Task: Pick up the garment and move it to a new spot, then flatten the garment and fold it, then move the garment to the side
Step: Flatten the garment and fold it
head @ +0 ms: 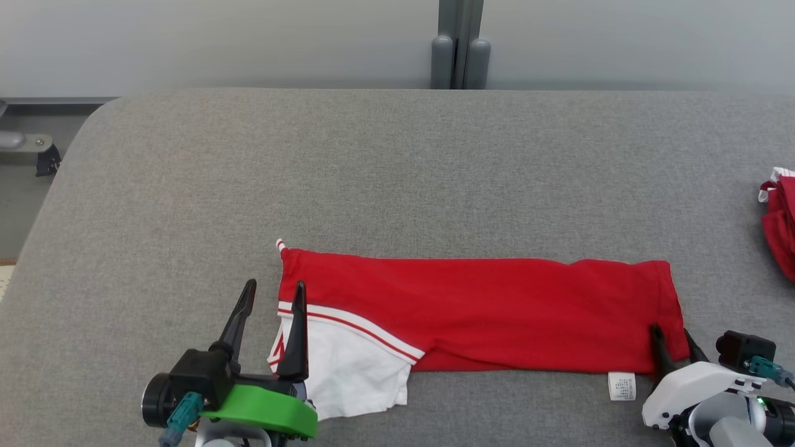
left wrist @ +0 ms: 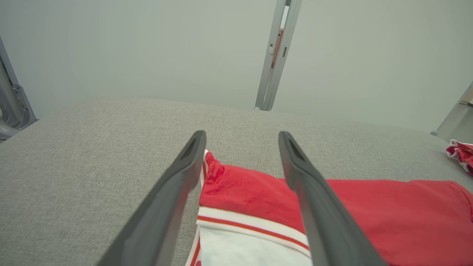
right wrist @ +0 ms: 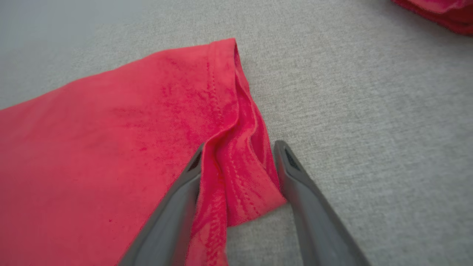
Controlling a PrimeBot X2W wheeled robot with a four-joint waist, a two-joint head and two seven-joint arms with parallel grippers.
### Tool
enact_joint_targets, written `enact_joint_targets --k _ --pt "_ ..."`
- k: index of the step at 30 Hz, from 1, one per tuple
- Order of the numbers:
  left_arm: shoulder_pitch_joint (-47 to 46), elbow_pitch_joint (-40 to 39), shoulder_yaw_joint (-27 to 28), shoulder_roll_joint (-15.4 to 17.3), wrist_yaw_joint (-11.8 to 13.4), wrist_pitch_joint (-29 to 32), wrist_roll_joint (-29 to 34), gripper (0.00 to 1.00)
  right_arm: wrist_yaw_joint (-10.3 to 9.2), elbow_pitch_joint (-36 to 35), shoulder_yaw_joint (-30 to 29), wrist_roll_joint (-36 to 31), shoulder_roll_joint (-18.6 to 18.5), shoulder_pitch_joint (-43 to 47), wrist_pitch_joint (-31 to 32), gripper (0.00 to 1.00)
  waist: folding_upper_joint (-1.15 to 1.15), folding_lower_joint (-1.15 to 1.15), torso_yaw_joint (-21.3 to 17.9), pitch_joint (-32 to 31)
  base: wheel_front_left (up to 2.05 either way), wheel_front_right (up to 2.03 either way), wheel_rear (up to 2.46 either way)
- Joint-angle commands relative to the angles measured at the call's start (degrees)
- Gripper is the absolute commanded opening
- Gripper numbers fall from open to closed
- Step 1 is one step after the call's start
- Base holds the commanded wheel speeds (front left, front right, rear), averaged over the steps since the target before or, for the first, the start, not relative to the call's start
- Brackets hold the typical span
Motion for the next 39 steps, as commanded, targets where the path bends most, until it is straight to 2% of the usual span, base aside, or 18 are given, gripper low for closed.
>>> enact_joint_targets --k 1,5,11,14,18,25,31,39 --pt "0.2 0.1 0.1 0.1 -0.2 -0.2 0.6 1.00 -0.01 0.2 -0.1 0.5 -0.2 0.1 0.2 0.00 0.00 0.00 -0.4 -0.4 0.00 0.00 0.00" --pt "0.6 0.2 -0.1 0.1 -0.2 -0.2 0.4 1.00 -0.08 0.2 -2.9 0.4 -2.3 0.3 0.1 0.00 0.00 0.00 -0.7 -1.3 0.00 0.00 0.00" --pt "0.7 0.2 0.0 0.1 -0.2 -0.2 -0.4 1.00 -0.06 0.8 -10.7 -2.7 -5.3 -0.4 0.1 0.00 0.00 0.00 -0.8 -2.2 0.00 0.00 0.00" --pt "1.3 0.3 0.6 0.1 0.0 -0.2 -0.8 1.00 -0.05 -1.4 -13.1 -4.0 -4.9 -0.4 0.1 0.00 0.00 0.00 -0.8 -3.2 0.00 0.00 0.00" --pt "2.2 0.5 1.3 0.1 -0.3 -0.2 -1.4 1.00 -0.04 -6.1 -12.1 -3.5 -3.5 0.4 0.1 0.00 0.00 0.00 -0.8 -4.8 0.00 0.00 0.00" --pt "2.9 0.0 1.6 0.1 -0.1 -0.2 -2.6 1.00 -0.02 -16.4 -4.6 0.0 0.5 0.2 0.2 0.00 0.00 0.00 -0.1 -6.3 0.00 0.00 0.00" --pt "3.2 0.3 1.2 0.1 -0.6 -0.2 -2.3 1.00 -0.01 -24.4 5.8 2.6 4.5 0.7 3.1 0.00 0.00 0.00 1.5 -6.5 0.00 0.00 0.00" --pt "3.6 1.1 1.5 0.1 -0.6 -0.2 -2.5 1.00 -0.01 -24.9 16.3 6.4 7.6 1.9 3.5 0.00 0.00 0.00 5.2 -6.3 0.00 0.00 0.00"
